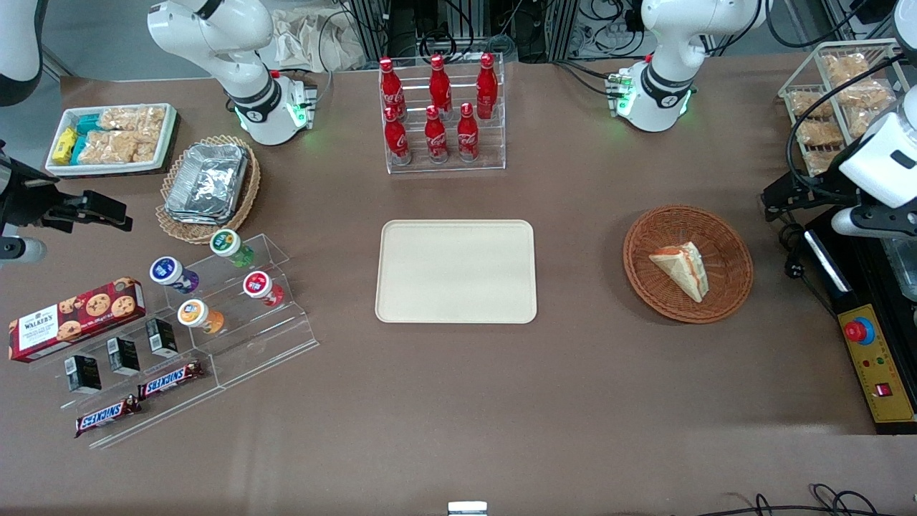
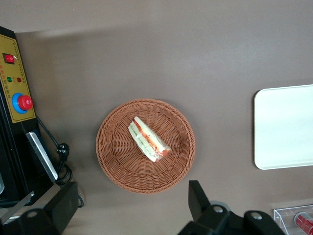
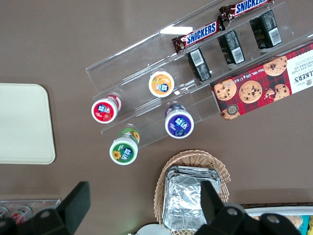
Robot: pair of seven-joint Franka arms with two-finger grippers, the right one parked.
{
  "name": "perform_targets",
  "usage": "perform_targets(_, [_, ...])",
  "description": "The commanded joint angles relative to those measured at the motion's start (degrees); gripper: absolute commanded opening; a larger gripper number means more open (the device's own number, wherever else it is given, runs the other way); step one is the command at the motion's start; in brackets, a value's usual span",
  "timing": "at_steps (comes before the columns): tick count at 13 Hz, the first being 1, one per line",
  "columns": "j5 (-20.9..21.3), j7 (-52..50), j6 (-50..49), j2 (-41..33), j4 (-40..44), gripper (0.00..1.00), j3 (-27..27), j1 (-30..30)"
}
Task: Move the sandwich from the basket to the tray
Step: 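Move the left gripper over the wrapped sandwich in the wicker basket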
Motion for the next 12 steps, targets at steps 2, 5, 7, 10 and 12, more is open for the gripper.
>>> perform_targets(2, [0.74,0.39,-1.37,0.69,1.68,1.0,-0.6,0.62])
perform_targets(5, [0.92,-7.11,-2.59,-0.1,-1.2,1.0,-0.52,0.7])
perform_targets(7, [1.27,-11.98,-0.24,-2.47,-5.68,1.0,-0.34,0.71])
perform_targets(10, [1.53,-27.07,4.76,-7.29,-16.99,1.0,-0.43,0.7])
perform_targets(12, [1.45,-31.94,13.18,-12.04,-27.97,1.0,-0.43,0.71])
